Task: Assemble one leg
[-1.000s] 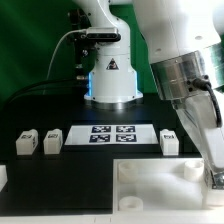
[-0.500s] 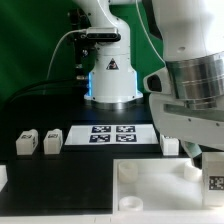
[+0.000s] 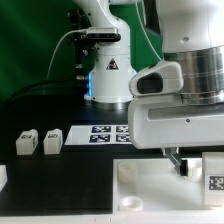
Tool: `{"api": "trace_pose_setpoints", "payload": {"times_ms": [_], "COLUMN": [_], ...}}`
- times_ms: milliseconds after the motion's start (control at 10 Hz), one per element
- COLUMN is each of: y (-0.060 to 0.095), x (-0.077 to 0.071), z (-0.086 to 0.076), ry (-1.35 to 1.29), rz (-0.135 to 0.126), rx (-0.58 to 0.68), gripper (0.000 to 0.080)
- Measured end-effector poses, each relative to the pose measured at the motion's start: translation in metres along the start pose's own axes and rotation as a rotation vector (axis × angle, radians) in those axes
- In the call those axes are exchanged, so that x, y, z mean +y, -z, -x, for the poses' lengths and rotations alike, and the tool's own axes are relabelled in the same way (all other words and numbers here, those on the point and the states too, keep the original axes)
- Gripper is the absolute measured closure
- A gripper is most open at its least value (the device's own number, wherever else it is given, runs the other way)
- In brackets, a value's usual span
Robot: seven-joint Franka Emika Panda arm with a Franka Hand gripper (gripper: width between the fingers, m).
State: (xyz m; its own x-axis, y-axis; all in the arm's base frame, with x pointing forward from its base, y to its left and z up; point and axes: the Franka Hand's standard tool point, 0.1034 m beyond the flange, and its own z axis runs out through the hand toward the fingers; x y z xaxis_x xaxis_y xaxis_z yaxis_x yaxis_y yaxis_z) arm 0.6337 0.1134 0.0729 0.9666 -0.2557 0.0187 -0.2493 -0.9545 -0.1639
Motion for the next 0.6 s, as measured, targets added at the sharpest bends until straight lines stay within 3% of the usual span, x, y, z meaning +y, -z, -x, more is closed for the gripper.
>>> {"api": "trace_pose_setpoints", "payload": {"times_ms": [100, 200, 300, 400, 500, 600], "y": [-0.0004, -0.0004, -0.0005, -0.0007, -0.0012, -0.0014], "x": [-0.0028, -0.0021, -0.0029, -0.0032, -0.0005, 0.0], "z": [-0.0002, -0.0005, -0.0002, 0.0002, 0.0001, 0.0002], "ry": [0.005, 0.003, -0.054, -0.166, -0.229, -0.327], "rz": [-0.002, -0.002, -0.008, -0.012, -0.009, -0.009], "rx": [0.012, 0.012, 0.01, 0.008, 0.007, 0.006], "gripper": [0.015, 0.0247, 0.0247, 0.0449, 0.0499, 0.0499]}}
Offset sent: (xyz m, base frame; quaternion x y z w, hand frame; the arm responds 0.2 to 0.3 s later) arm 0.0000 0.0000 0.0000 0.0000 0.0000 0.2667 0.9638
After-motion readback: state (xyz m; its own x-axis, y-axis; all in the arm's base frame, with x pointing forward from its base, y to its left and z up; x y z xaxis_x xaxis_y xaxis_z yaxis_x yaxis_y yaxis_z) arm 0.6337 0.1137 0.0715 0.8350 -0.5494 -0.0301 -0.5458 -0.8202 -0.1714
